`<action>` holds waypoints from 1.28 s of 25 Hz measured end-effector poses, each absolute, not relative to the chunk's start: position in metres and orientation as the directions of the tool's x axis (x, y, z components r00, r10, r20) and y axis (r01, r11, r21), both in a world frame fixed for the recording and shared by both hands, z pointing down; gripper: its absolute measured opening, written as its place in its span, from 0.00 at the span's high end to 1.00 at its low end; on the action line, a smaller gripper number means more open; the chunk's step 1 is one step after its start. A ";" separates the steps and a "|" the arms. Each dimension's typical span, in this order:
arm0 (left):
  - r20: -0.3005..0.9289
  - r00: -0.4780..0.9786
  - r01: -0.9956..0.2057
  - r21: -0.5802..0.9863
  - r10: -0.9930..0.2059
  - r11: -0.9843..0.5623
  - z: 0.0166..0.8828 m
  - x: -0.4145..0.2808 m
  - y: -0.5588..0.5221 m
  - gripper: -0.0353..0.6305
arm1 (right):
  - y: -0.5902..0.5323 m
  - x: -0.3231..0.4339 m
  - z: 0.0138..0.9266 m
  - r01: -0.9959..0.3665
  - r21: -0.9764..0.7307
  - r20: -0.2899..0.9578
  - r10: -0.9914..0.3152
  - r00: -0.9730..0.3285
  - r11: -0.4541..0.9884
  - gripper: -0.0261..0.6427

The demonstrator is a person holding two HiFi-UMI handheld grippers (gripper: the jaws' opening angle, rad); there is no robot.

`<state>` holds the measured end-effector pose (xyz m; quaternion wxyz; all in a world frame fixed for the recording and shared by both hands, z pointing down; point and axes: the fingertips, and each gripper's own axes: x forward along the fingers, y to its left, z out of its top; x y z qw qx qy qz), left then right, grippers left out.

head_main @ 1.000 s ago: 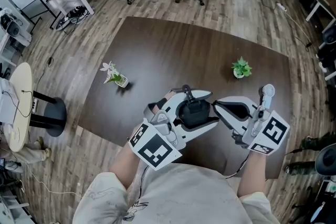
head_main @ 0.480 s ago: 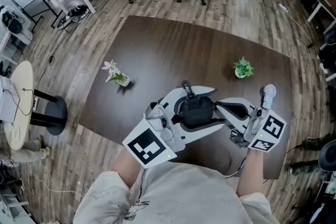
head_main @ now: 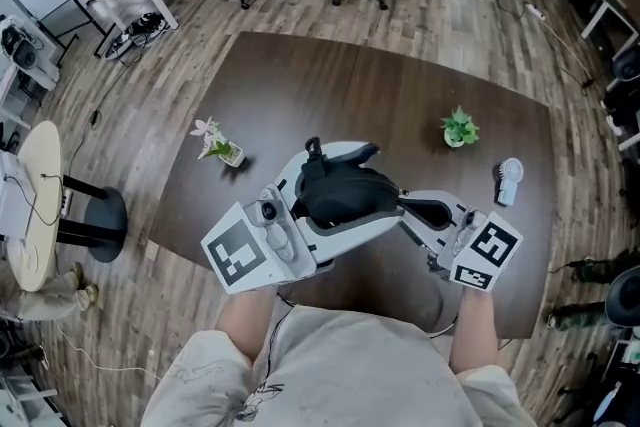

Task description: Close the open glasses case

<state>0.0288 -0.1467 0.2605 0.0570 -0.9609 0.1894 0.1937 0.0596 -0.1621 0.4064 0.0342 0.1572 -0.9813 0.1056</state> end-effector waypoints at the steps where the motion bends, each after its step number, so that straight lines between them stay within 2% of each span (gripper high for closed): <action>1: -0.415 0.842 -0.395 -0.040 -0.345 -0.918 0.255 0.023 -0.147 0.54 | -0.161 0.061 0.406 -0.318 -0.207 0.088 -0.306 -0.948 0.925 0.96; 4: -0.426 0.839 -0.394 -0.045 -0.339 -0.918 0.251 0.014 -0.145 0.54 | -0.162 0.077 0.378 -0.310 -0.272 -0.063 -0.338 -0.939 0.911 0.96; 6: -0.434 0.842 -0.374 -0.039 -0.321 -0.927 0.250 0.013 -0.142 0.54 | -0.164 0.082 0.361 -0.307 -0.261 -0.107 -0.343 -0.933 0.915 0.96; 9: -0.459 0.838 -0.340 -0.019 -0.294 -0.940 0.248 0.014 -0.138 0.54 | -0.150 0.077 0.343 -0.222 -0.243 -0.169 -0.267 -0.949 0.944 0.94; 10: -0.476 0.833 -0.324 -0.007 -0.282 -0.946 0.246 0.013 -0.136 0.54 | -0.142 0.074 0.339 -0.177 -0.244 -0.190 -0.226 -0.955 0.953 0.83; 11: -0.494 0.826 -0.308 0.004 -0.270 -0.951 0.242 0.013 -0.134 0.54 | -0.136 0.069 0.338 -0.137 -0.244 -0.201 -0.188 -0.961 0.960 0.63; 13: -0.523 0.815 -0.283 0.014 -0.248 -0.959 0.236 0.014 -0.130 0.54 | -0.128 0.058 0.339 -0.106 -0.229 -0.194 -0.152 -0.969 0.968 0.52; 15: -0.540 0.811 -0.258 0.017 -0.226 -0.966 0.231 0.016 -0.127 0.54 | -0.127 0.047 0.337 -0.102 -0.207 -0.191 -0.142 -0.971 0.973 0.48; 17: -0.548 0.810 -0.238 0.017 -0.209 -0.971 0.229 0.020 -0.125 0.54 | -0.127 0.043 0.331 -0.097 -0.186 -0.208 -0.136 -0.969 0.978 0.50; 19: -0.543 0.816 -0.230 0.012 -0.200 -0.973 0.228 0.021 -0.124 0.54 | -0.128 0.044 0.326 -0.110 -0.155 -0.213 -0.142 -0.967 0.982 0.57; 22: -0.492 0.851 -0.218 -0.012 -0.184 -0.976 0.233 0.024 -0.123 0.53 | -0.129 0.048 0.325 -0.150 -0.097 -0.190 -0.166 -0.968 0.984 0.58; 24: -0.433 0.881 -0.234 -0.041 -0.193 -0.971 0.241 0.028 -0.124 0.51 | -0.128 0.053 0.324 -0.176 -0.064 -0.174 -0.185 -0.967 0.982 0.59; 28: -0.278 0.924 -0.305 -0.126 -0.261 -0.944 0.263 0.027 -0.131 0.40 | -0.128 0.070 0.324 -0.232 0.002 -0.119 -0.231 -0.966 0.973 0.59; 32: -0.091 0.922 -0.387 -0.221 -0.376 -0.895 0.291 0.014 -0.148 0.32 | -0.136 0.081 0.328 -0.309 0.102 -0.015 -0.309 -0.951 0.946 0.59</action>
